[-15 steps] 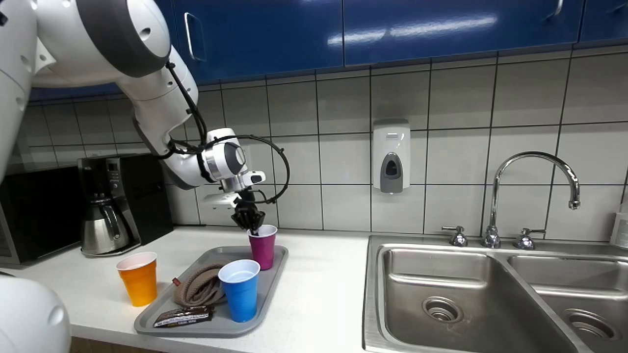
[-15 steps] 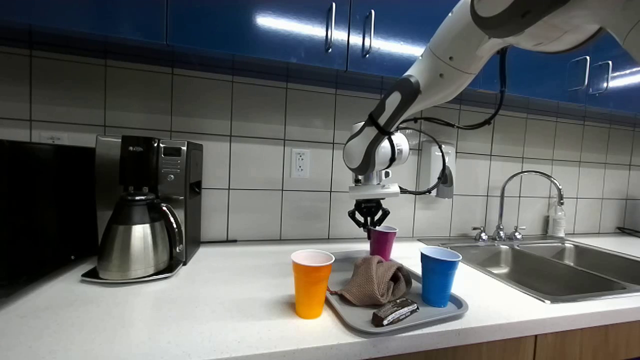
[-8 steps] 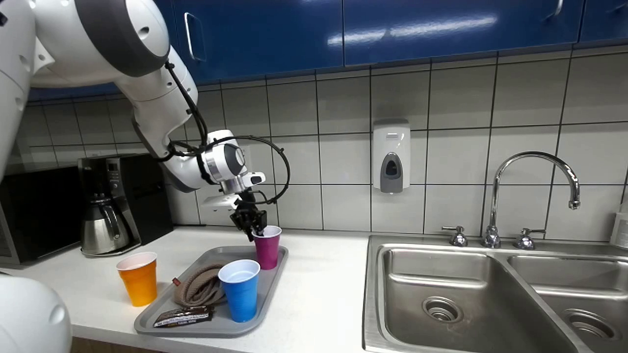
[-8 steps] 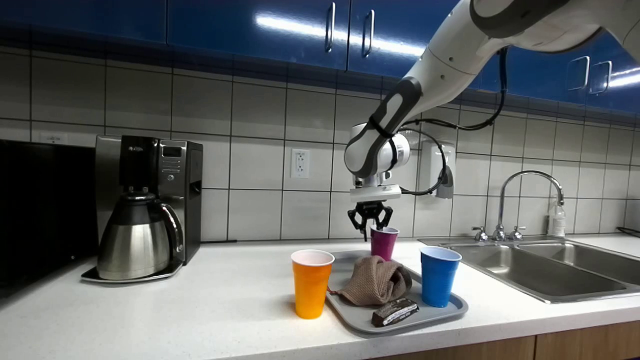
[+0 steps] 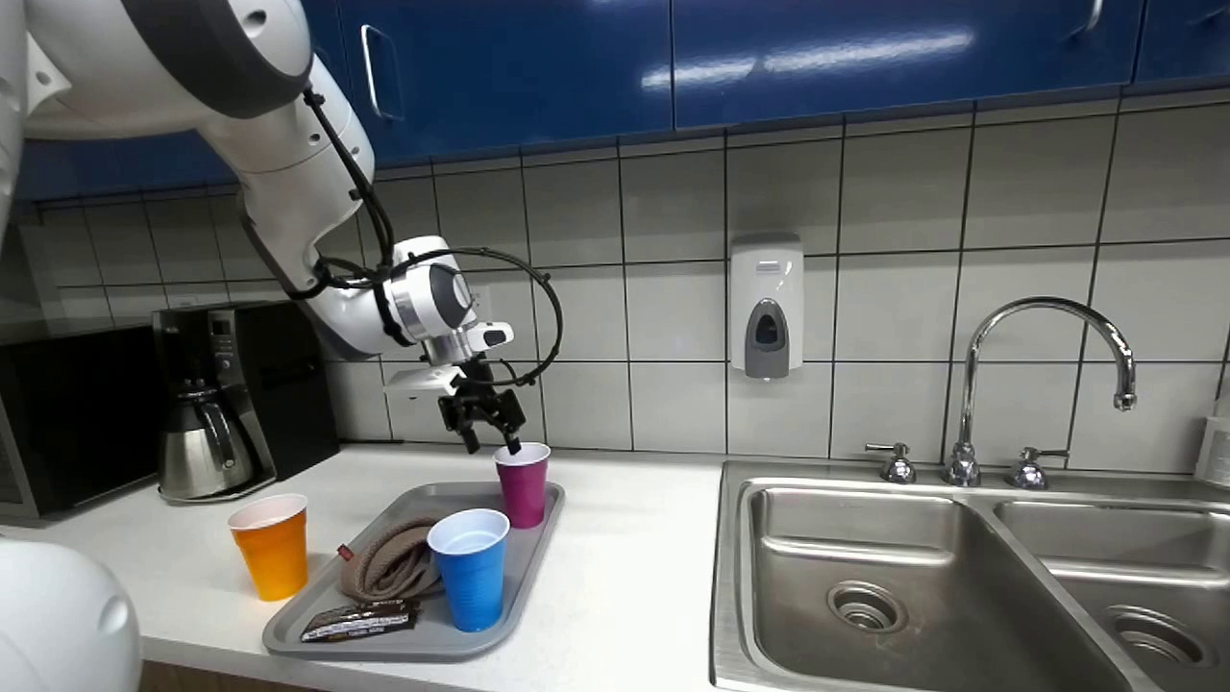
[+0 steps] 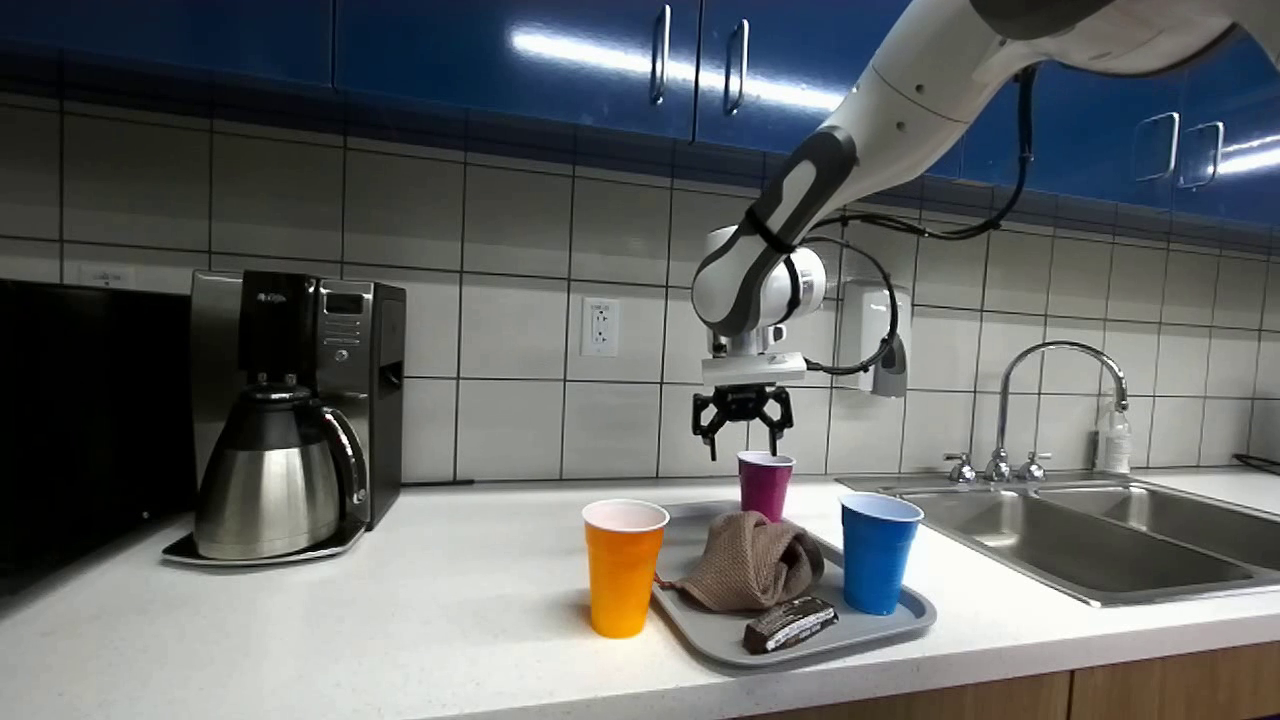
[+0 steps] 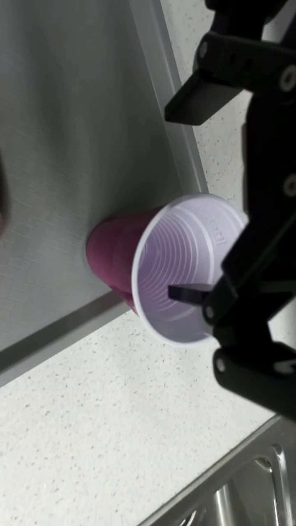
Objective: Lift the cups and put them on the grey tray, put the blue cup on the right lower segment, purple cup on the right upper segment and orange cup on the left upper segment
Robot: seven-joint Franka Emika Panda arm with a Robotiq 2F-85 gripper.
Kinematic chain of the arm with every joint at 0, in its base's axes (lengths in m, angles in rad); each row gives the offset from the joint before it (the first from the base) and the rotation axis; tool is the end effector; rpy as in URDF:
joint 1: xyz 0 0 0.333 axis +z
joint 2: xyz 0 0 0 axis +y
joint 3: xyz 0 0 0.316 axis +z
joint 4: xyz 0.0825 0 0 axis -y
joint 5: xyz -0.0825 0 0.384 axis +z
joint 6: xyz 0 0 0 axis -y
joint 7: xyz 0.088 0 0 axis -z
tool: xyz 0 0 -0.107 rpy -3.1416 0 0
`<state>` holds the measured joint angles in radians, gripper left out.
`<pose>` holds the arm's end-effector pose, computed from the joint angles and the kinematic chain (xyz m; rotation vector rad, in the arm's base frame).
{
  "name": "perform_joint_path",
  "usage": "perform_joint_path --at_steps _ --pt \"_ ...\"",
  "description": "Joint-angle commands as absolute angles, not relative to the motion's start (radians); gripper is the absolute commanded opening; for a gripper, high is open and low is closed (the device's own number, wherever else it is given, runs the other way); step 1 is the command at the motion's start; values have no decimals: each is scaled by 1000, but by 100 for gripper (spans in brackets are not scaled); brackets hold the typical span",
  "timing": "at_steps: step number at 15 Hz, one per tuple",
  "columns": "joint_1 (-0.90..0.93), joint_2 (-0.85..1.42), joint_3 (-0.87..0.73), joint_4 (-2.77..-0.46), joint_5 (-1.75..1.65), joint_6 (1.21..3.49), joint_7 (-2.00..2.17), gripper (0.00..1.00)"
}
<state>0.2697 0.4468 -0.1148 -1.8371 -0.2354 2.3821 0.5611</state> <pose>0.6454 0.1041 0.2977 2.9407 -0.3386 0.2499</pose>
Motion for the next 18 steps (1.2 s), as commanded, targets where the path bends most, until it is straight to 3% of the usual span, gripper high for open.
perform_joint_path --at_steps 1,10,18 --pt "267 326 -102 -1928 -260 2373 576 100" --pt "248 186 -40 -2058 -243 2373 557 100" --pt "245 199 23 -2051 -195 2378 557 100"
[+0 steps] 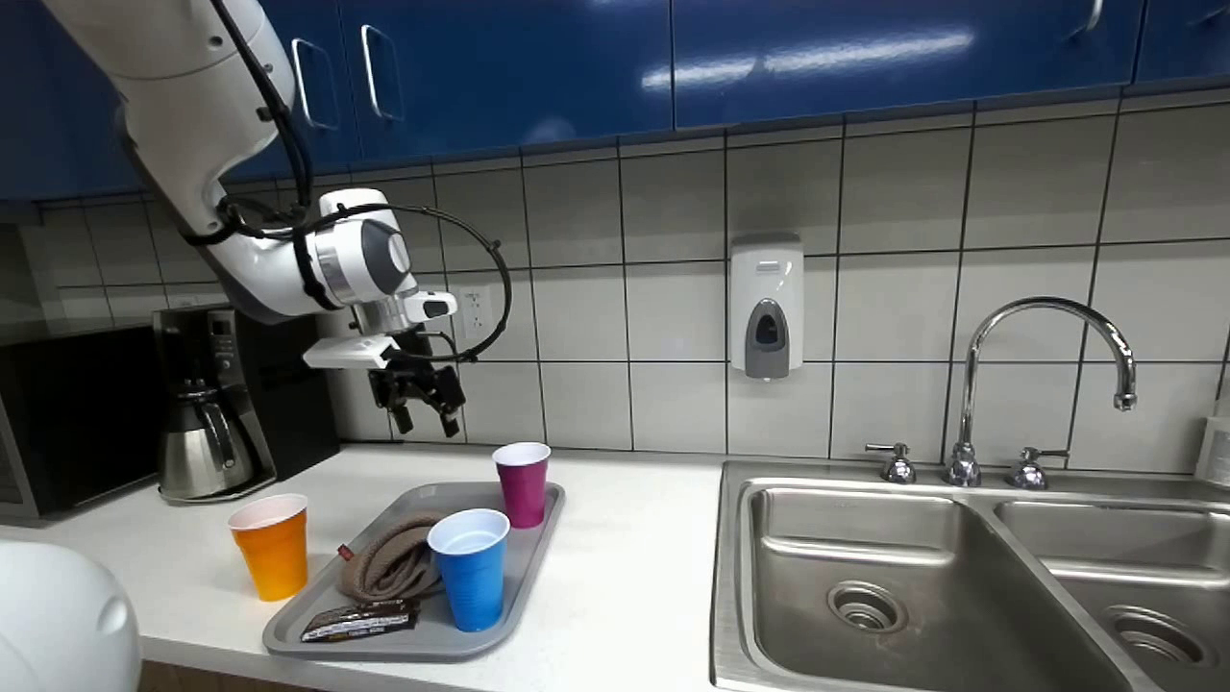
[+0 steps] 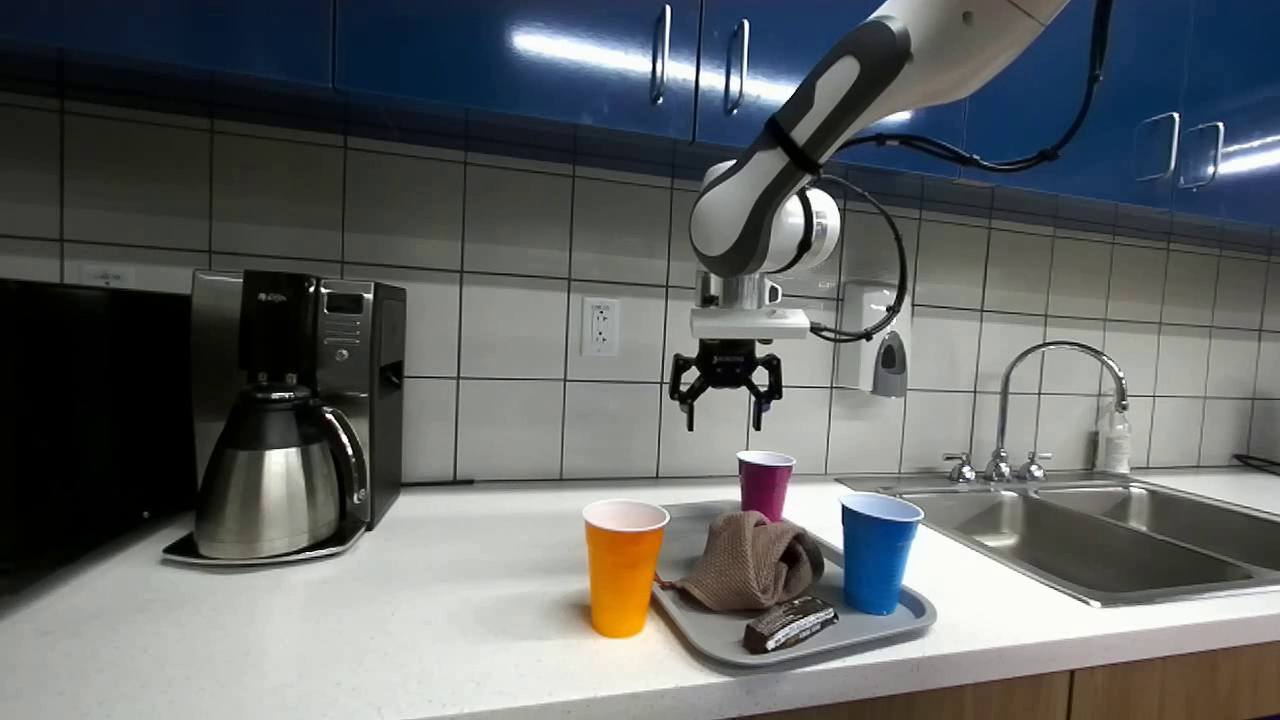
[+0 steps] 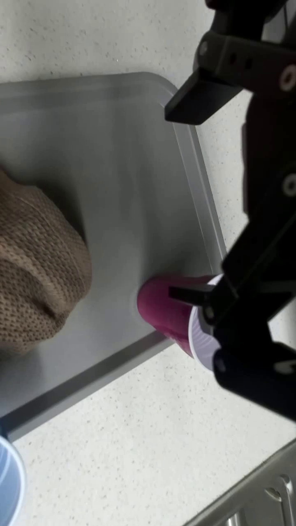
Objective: Lift the cups and put them on the grey tray, put the blue cup on the right lower segment, purple cup on the right upper segment and orange cup on the left upper segment
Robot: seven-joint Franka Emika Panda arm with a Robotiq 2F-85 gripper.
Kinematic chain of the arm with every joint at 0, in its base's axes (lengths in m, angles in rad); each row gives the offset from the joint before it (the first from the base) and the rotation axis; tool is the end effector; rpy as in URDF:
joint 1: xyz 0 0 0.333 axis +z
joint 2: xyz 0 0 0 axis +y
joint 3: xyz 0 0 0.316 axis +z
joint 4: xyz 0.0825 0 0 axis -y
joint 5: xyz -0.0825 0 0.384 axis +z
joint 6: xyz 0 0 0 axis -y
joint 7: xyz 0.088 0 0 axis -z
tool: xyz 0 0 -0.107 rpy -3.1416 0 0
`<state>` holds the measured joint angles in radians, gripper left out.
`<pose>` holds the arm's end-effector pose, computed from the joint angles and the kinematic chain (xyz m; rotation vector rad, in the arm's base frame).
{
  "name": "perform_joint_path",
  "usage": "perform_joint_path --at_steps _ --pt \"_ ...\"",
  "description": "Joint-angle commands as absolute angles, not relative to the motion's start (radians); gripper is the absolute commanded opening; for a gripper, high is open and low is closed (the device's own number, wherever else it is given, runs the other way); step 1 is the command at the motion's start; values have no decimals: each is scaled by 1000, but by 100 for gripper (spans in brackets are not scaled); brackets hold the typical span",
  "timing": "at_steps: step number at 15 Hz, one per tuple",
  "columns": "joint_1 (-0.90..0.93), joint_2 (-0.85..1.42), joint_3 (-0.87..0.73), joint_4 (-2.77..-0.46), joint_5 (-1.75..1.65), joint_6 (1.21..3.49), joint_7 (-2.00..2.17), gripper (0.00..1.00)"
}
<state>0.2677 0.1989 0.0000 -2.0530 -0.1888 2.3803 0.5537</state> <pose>0.5740 0.1555 0.3541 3.0447 -0.2402 0.2645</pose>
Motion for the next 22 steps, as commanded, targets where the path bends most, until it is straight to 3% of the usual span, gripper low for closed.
perform_joint_path --at_steps 1,22 --pt "245 194 29 -2054 -187 2377 556 100" --pt "269 140 100 -2111 -179 2364 529 100"
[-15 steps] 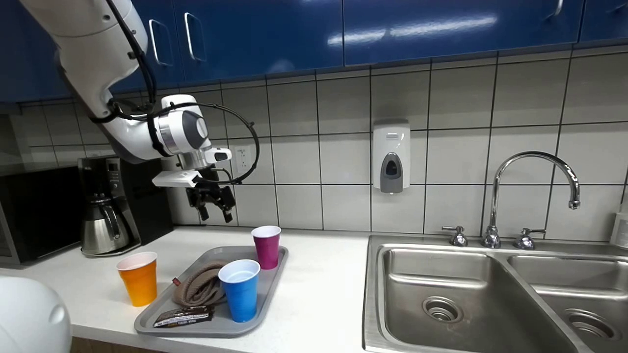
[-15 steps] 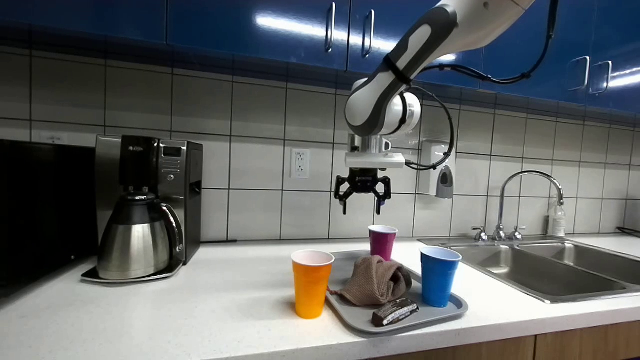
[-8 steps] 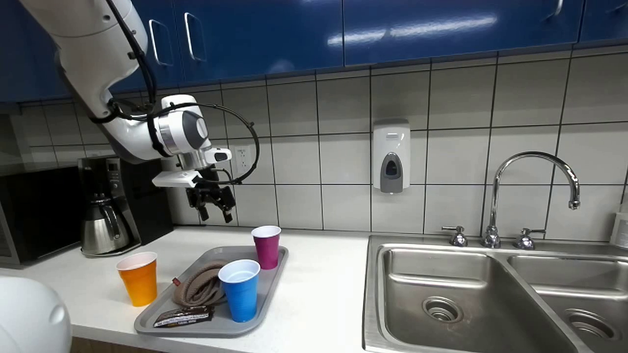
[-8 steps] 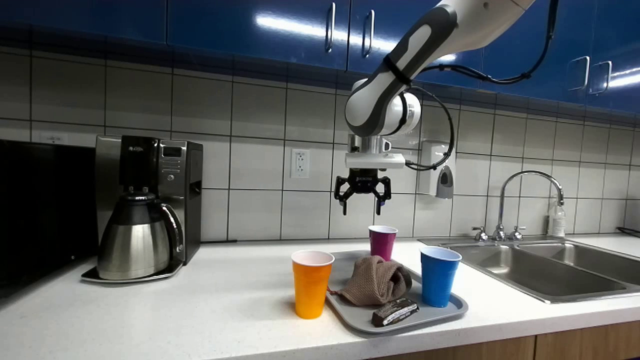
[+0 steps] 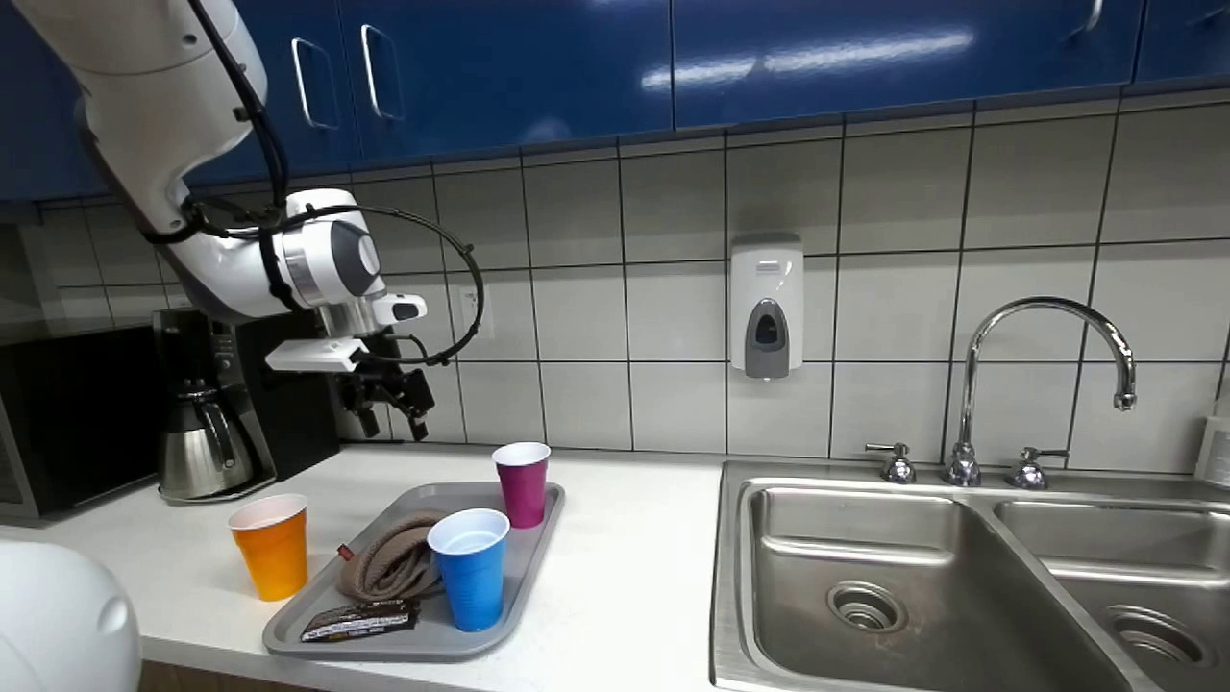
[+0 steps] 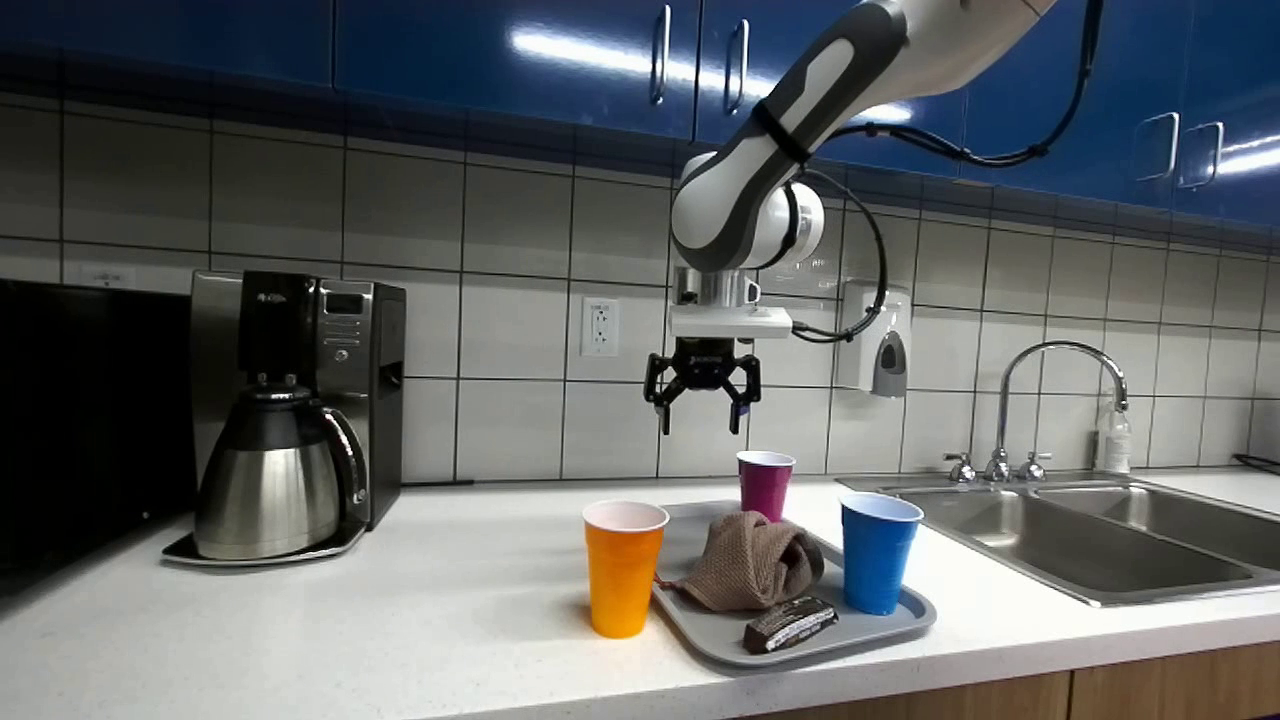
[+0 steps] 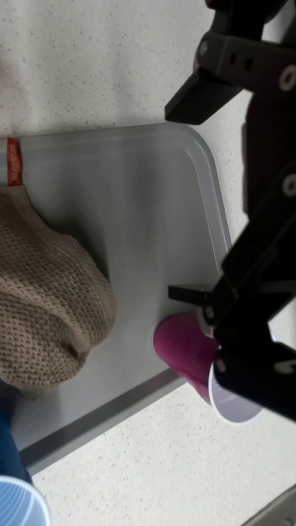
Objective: Lift the cups and put them on the grey tray, put the blue cup on the right lower segment, purple cup on the right upper segment and orange cup on the left upper segment
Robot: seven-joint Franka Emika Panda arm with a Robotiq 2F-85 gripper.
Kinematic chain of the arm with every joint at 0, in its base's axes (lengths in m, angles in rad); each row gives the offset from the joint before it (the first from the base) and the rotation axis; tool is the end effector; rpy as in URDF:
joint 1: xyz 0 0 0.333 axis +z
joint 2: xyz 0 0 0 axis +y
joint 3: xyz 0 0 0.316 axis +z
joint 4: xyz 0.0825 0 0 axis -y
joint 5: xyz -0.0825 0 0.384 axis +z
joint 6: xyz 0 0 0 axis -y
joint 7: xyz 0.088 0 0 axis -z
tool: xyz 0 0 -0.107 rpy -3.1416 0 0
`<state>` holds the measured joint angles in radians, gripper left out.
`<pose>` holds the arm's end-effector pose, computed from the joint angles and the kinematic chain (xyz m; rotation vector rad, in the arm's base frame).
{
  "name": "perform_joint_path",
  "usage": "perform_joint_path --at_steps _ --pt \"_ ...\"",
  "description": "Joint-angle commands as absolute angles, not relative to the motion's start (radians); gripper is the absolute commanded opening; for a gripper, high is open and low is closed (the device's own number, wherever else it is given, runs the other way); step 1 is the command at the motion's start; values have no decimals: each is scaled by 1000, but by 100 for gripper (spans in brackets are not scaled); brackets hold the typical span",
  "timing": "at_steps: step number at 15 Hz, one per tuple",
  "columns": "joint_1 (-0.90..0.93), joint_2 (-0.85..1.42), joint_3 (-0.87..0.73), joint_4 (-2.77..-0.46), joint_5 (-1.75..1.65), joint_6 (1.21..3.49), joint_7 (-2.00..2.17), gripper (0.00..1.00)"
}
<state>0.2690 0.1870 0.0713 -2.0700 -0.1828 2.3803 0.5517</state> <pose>0.5569 0.1942 0.3537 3.0727 -0.1365 0.2530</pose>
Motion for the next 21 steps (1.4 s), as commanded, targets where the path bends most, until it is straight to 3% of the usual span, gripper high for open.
perform_joint_path --at_steps 1,21 --pt "270 136 110 -2119 -174 2363 522 100" --pt "280 56 209 -2289 -108 2385 459 100"
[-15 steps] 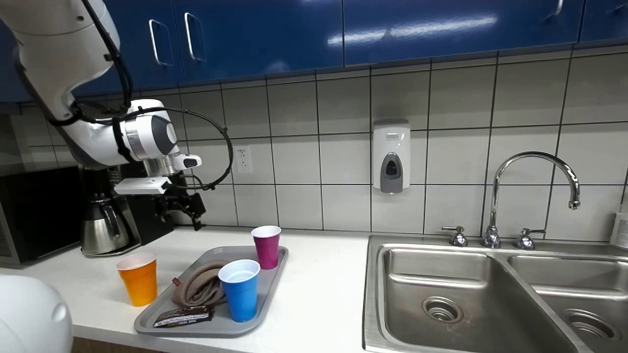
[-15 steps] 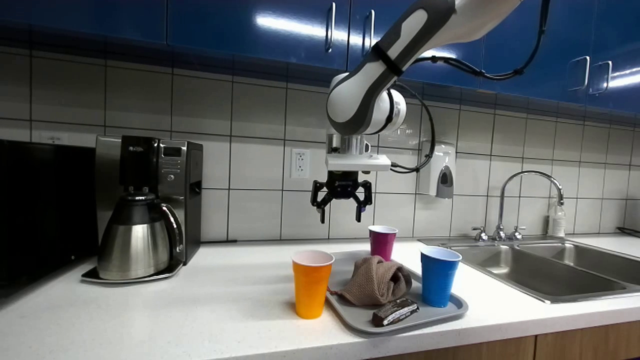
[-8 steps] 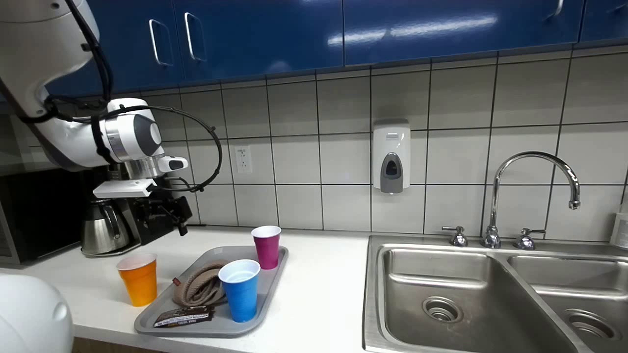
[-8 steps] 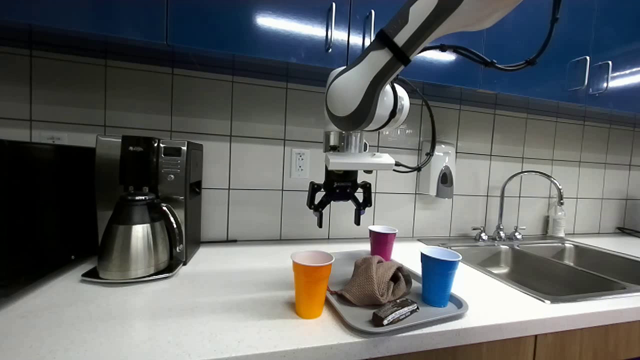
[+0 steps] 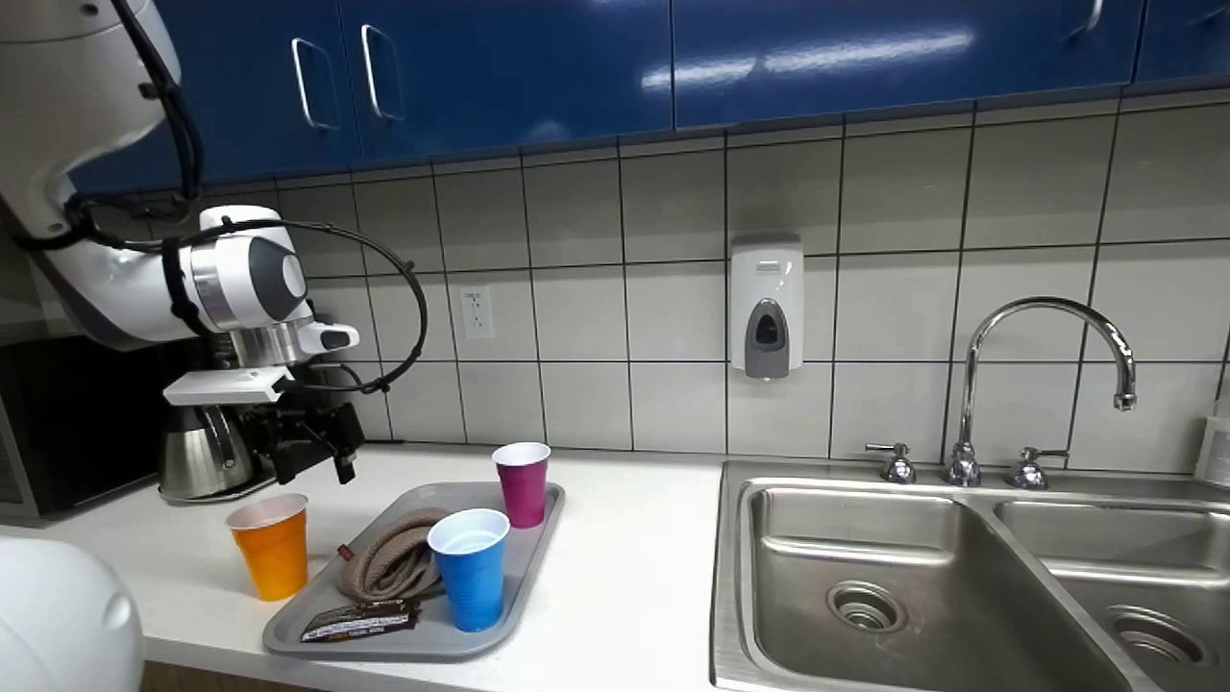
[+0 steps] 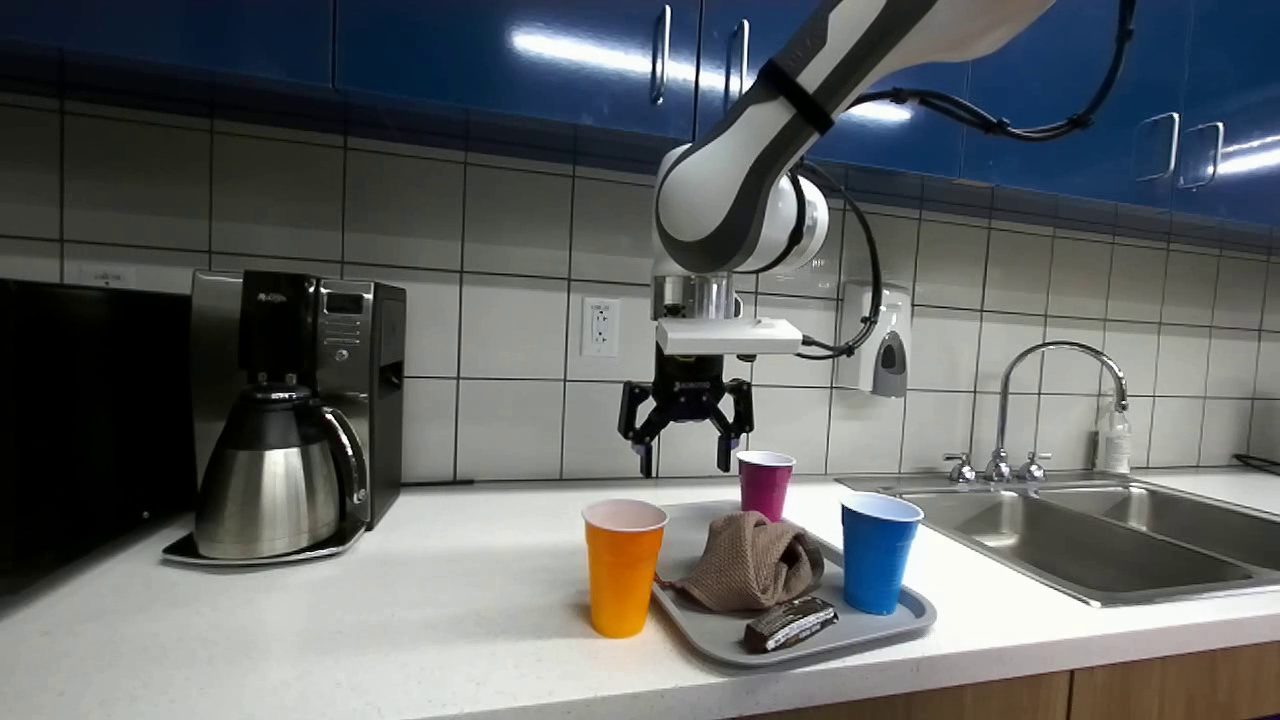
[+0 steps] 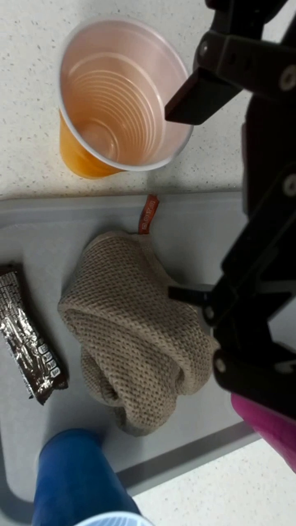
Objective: Lift the cups and put them on the grey tray, put the blue cup on the right lower segment, purple cup on the right upper segment and orange cup on the left upper segment
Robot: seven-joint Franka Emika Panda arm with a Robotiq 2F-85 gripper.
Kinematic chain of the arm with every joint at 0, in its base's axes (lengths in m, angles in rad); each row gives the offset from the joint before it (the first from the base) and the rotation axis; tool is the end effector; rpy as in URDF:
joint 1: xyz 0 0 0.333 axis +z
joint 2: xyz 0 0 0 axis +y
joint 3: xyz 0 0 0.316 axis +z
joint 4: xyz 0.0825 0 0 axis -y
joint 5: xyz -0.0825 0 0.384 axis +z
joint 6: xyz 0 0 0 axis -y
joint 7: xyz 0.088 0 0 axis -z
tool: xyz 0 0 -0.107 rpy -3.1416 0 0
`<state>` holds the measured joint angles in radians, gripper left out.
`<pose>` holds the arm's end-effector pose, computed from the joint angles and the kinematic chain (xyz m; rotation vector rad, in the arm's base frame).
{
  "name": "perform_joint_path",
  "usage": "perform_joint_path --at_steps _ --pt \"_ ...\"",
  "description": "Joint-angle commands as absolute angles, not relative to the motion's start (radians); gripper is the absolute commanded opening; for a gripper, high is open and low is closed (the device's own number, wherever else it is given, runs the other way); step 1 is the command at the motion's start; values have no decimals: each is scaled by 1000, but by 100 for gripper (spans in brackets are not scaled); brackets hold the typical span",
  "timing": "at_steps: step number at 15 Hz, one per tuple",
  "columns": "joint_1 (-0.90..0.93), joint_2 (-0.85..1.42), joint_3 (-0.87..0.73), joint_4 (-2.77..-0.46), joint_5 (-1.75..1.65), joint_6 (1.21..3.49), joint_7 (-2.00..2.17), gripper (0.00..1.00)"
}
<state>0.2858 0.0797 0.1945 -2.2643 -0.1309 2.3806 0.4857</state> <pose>0.4723 0.2443 0.3294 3.0869 0.1341 0.1081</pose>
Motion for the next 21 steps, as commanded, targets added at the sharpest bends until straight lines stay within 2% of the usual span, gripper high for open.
perform_joint_path --at_steps 1,21 --pt "281 62 210 -2284 -113 2385 464 100" --pt "305 157 224 -2246 -133 2379 485 100"
